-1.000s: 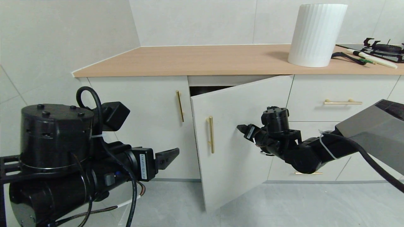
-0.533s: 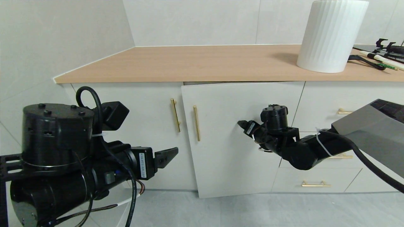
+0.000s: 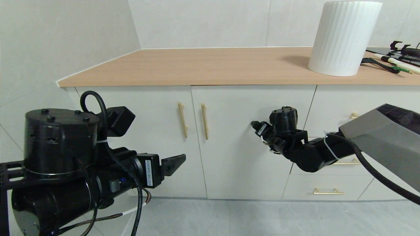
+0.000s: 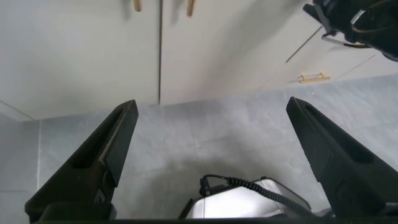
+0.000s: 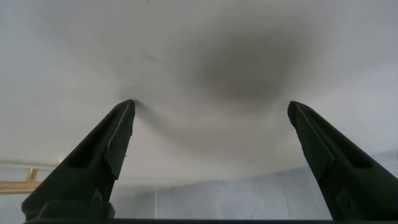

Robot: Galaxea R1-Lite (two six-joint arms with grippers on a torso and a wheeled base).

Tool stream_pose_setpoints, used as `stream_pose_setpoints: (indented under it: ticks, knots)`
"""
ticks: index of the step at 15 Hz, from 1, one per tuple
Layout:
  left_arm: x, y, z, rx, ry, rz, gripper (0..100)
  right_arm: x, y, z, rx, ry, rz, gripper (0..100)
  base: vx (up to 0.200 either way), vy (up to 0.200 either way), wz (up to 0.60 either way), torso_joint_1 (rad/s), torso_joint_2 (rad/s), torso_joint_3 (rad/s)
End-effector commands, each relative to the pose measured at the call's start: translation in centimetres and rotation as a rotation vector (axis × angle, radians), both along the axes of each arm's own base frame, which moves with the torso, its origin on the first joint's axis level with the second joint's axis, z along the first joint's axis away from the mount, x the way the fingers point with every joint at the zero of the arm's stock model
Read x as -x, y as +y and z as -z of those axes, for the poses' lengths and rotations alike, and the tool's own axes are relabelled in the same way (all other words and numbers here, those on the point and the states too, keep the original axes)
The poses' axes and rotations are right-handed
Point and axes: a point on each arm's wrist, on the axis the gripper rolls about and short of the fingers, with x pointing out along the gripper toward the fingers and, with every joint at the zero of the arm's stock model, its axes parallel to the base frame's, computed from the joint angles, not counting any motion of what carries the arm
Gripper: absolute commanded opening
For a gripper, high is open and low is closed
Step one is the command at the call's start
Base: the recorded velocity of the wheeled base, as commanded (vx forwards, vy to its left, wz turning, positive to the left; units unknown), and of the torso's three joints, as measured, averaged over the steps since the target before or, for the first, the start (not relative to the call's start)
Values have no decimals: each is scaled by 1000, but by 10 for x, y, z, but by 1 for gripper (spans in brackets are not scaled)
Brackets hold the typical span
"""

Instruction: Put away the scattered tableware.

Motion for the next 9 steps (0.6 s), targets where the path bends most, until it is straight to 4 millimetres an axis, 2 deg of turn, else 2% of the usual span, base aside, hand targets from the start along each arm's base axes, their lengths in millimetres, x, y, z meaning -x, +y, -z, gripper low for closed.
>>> stream_pose_setpoints:
  ticks: [1, 3, 9]
  knots:
    - [-1, -1, 1, -1, 3, 1, 100, -7, -1, 6, 6, -2, 29, 100, 0, 0, 0, 0, 0, 0]
    - [-1, -1, 1, -1, 3, 1, 100, -9, -1, 8, 13, -2, 46, 100, 0, 0, 0, 0, 0, 0]
    - [-1, -1, 1, -4, 5, 1, 100, -5, -3, -2, 6, -11, 39, 100, 0, 0, 0, 0, 0, 0]
